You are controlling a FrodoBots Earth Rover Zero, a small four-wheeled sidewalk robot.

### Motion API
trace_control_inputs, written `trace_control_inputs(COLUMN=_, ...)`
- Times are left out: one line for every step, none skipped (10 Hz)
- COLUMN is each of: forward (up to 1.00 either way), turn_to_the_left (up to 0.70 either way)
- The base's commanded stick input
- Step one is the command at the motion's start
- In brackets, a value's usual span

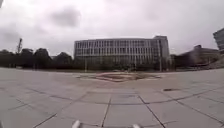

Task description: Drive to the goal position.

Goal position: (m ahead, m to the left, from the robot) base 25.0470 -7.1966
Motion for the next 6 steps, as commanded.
trace_control_inputs(forward=0.7, turn_to_the_left=0.12)
trace_control_inputs(forward=0.7, turn_to_the_left=0.0)
trace_control_inputs(forward=0.7, turn_to_the_left=0.0)
trace_control_inputs(forward=0.7, turn_to_the_left=0.0)
trace_control_inputs(forward=0.7, turn_to_the_left=0.0)
trace_control_inputs(forward=0.7, turn_to_the_left=0.0)
